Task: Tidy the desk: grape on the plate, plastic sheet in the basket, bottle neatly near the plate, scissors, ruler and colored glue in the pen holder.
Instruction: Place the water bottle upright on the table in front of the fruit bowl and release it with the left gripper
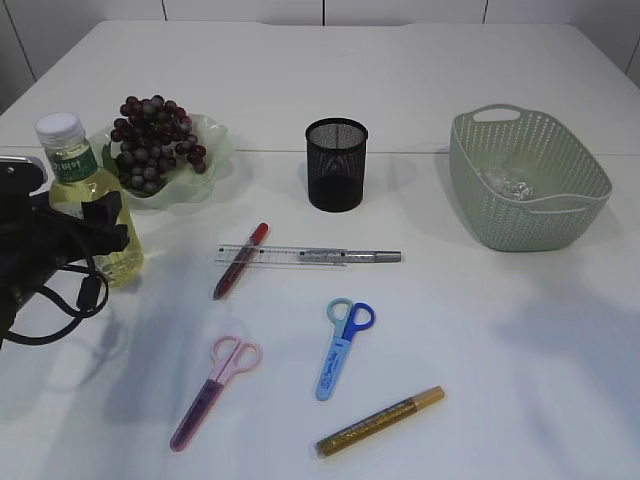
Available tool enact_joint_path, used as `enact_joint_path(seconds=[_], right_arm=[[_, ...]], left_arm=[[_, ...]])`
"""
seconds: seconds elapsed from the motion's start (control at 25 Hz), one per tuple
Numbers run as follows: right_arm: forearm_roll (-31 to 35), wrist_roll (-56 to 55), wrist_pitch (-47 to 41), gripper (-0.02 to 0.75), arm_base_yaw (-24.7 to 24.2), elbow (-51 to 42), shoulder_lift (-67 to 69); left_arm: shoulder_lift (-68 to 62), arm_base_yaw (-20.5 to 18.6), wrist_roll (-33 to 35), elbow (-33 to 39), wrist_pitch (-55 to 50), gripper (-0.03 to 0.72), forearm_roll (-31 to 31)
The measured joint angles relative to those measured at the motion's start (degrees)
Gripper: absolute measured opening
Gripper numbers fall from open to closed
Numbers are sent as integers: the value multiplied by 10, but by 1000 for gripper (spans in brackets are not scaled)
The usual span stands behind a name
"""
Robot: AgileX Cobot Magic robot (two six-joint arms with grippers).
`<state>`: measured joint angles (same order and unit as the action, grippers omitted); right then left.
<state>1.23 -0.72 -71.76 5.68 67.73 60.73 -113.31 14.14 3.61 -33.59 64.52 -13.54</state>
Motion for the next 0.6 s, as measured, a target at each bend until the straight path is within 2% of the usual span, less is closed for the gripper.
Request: enact_joint_path(seconds=[0.6], right_arm=[[2,0,0,399,0,0,0]], left_arm=[[6,0,20,5,-3,524,-23]])
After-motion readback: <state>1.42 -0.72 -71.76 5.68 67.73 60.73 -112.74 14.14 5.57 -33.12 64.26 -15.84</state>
